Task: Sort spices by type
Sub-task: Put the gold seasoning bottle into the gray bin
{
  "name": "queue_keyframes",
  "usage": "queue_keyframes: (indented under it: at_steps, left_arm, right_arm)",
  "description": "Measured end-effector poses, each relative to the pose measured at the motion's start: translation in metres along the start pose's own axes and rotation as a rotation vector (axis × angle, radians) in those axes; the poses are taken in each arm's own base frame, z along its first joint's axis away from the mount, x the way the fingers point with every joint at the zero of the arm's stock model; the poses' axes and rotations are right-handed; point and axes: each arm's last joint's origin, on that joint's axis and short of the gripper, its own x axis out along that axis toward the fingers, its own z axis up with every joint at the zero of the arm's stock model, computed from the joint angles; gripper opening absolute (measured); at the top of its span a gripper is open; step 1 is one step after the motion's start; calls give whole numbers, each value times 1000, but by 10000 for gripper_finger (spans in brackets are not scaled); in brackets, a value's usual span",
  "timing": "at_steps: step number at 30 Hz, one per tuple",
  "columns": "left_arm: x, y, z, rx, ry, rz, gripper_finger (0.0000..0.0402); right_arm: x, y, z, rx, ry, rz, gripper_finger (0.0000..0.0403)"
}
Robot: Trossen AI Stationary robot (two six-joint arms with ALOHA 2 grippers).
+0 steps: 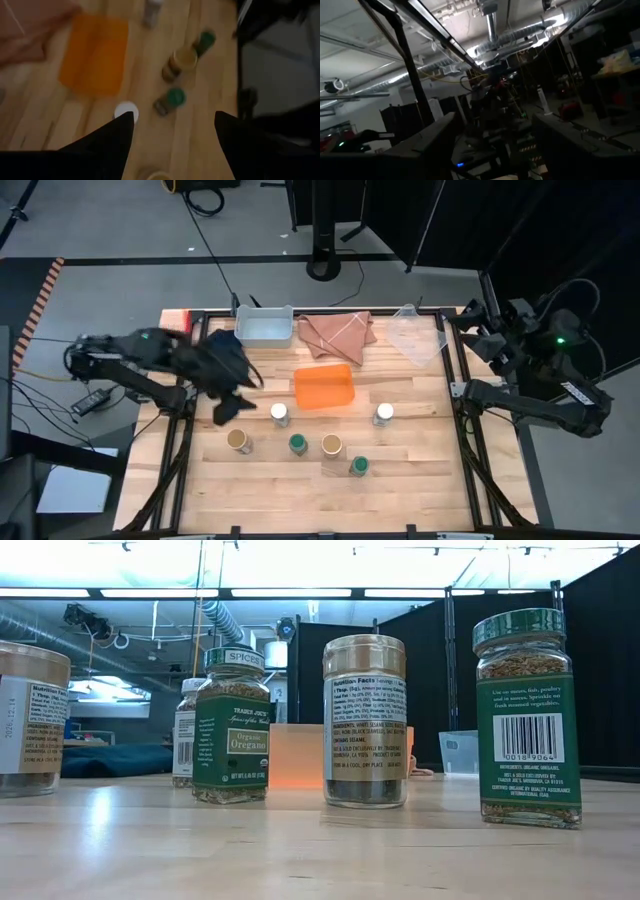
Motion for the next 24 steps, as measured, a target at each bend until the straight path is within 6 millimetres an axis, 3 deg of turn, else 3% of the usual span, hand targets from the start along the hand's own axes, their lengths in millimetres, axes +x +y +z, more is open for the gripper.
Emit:
queue_keyframes:
  at_steps: [8, 17, 24]
  left_arm:
    - [32, -27, -19, 81, 228, 97, 284]
    - [33, -55, -52, 79, 249, 219, 284]
    - [47, -61, -78, 25, 306, 261, 284]
  right_arm:
    - [1, -1, -1, -5, 10, 8, 268]
    - [1, -3, -5, -24, 56, -12, 268]
    - [2, -7, -10, -19, 99, -37, 268]
